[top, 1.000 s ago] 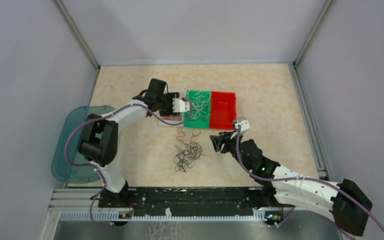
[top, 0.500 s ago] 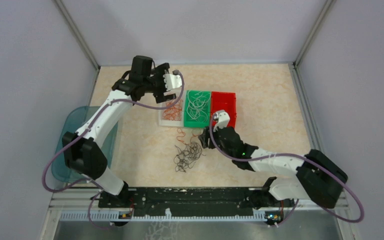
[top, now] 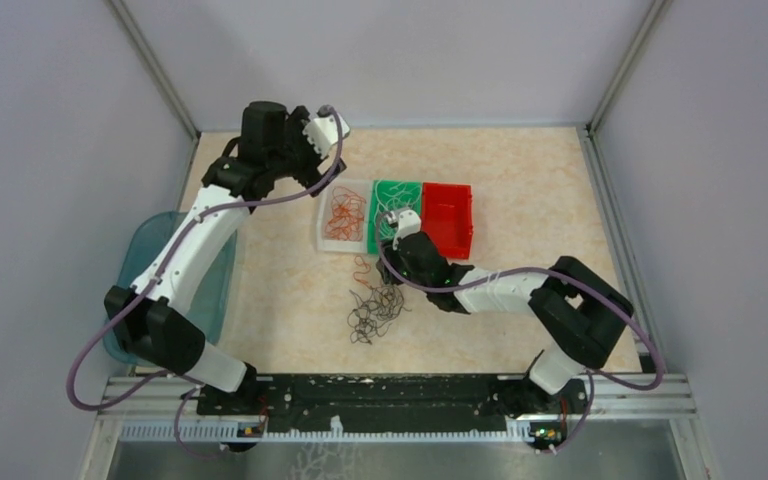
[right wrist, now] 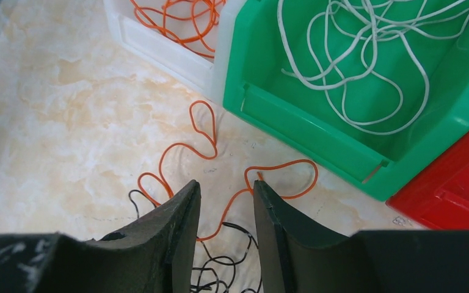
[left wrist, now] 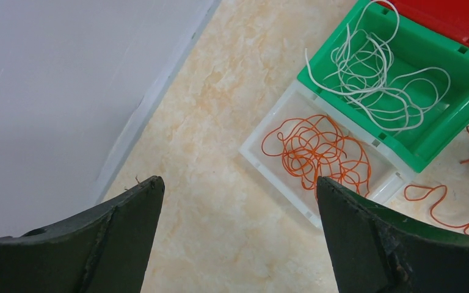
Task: Untangle the cables
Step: Pick up the cable at the center of the board, then place the cable in the bin, then untie the cable.
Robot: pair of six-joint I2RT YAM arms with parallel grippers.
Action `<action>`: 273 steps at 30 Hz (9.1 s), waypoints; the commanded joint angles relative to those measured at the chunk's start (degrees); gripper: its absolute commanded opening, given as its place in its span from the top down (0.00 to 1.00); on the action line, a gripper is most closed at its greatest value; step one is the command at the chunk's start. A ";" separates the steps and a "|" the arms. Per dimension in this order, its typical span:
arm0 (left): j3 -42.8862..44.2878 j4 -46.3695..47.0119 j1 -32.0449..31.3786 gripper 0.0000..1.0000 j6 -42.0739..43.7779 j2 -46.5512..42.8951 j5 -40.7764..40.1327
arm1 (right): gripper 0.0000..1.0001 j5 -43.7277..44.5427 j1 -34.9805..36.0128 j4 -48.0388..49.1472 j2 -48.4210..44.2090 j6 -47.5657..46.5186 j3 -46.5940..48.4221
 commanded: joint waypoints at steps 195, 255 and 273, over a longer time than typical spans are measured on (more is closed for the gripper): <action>-25.26 -2.30 -19.16 0.73 -24.01 6.99 6.62 | 0.39 8.08 -4.18 -23.71 -39.48 8.22 -10.40; -1.50 -25.10 -19.41 1.00 -9.46 -5.97 25.51 | 0.23 -9.47 2.11 11.45 -29.80 -8.18 -8.99; 22.10 -35.46 -19.50 1.00 -6.68 -5.65 30.95 | 0.36 -1.29 3.16 25.70 -17.08 -3.15 -13.32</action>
